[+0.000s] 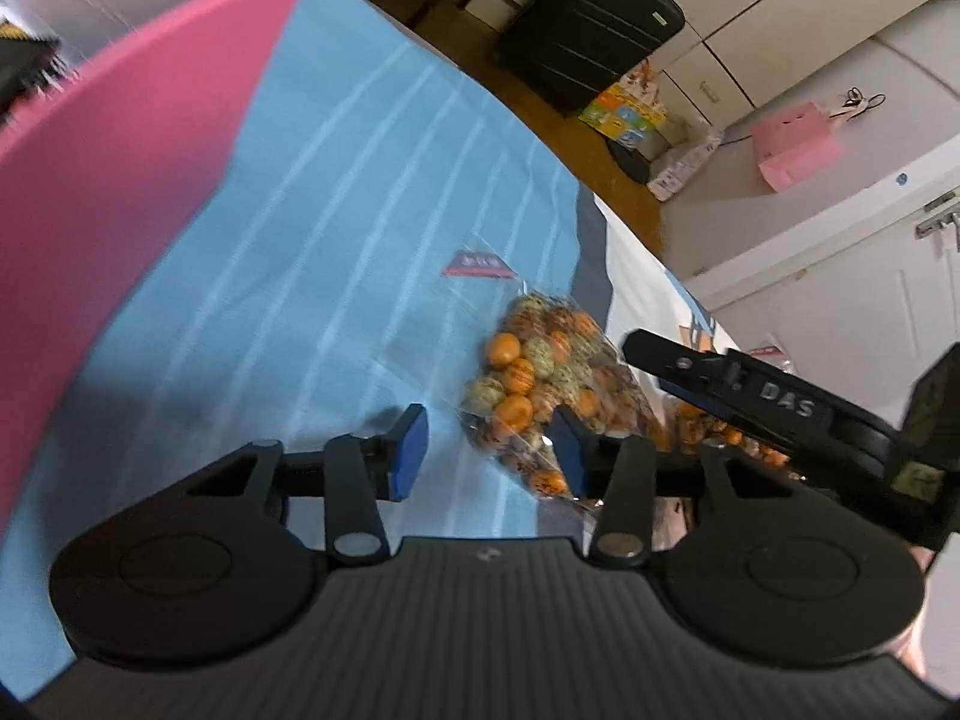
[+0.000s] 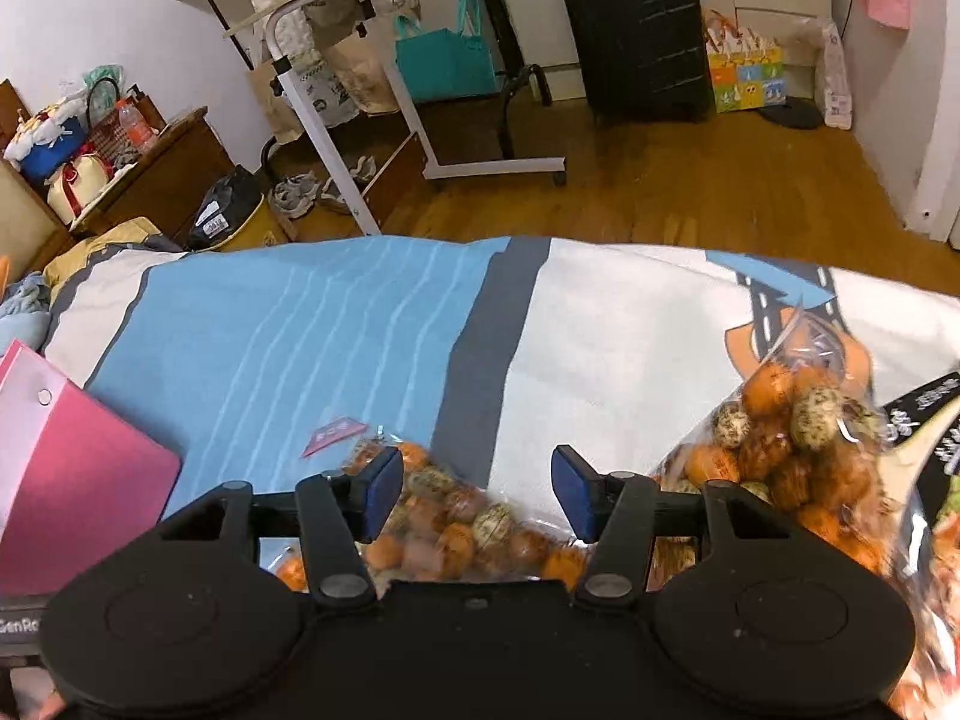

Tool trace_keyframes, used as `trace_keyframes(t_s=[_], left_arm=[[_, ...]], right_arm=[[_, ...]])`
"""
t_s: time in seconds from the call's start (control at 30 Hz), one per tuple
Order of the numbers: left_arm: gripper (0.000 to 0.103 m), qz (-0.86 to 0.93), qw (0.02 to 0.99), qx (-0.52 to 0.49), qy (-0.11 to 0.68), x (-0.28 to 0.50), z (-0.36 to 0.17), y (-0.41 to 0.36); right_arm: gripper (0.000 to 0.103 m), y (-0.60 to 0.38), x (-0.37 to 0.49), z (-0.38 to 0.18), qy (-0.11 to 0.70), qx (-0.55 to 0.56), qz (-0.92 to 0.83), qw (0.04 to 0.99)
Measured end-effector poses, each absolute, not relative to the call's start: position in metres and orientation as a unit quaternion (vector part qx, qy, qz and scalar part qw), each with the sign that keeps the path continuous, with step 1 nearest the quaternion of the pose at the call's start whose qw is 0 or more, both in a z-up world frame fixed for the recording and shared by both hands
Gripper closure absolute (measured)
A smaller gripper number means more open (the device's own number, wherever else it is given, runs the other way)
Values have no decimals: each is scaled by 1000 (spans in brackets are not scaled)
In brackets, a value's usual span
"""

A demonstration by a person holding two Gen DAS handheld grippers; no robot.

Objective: Organize snacks
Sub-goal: 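Move the left tool to the clear bag of speckled nuts, then grasp the nut bag with the left tool while the right tool closes on it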

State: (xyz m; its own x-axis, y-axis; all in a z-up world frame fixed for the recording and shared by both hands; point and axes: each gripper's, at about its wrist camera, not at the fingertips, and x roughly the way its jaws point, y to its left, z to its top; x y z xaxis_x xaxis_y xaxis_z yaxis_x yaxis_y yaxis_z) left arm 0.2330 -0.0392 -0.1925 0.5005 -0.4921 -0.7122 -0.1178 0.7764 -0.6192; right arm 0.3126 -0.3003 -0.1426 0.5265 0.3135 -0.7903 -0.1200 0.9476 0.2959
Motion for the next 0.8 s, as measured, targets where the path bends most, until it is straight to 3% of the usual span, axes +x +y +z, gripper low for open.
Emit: trace_keyframes(t_s=[0.1, 0.2, 0.5, 0.8], left_arm=[[63, -120, 804, -316, 489, 235, -198, -43], [66, -125, 800, -329, 486, 240, -201, -44], [70, -124, 798, -344, 479, 249, -209, -33], [68, -146, 806, -283, 498, 241, -200, -61]], right_arm=[[40, -299, 311, -145, 467, 100, 165, 863], [29, -292, 307, -147, 471, 96, 201, 854], [24, -296, 280, -141, 491, 57, 267, 827], [15, -252, 241, -142, 482, -126, 279, 821]])
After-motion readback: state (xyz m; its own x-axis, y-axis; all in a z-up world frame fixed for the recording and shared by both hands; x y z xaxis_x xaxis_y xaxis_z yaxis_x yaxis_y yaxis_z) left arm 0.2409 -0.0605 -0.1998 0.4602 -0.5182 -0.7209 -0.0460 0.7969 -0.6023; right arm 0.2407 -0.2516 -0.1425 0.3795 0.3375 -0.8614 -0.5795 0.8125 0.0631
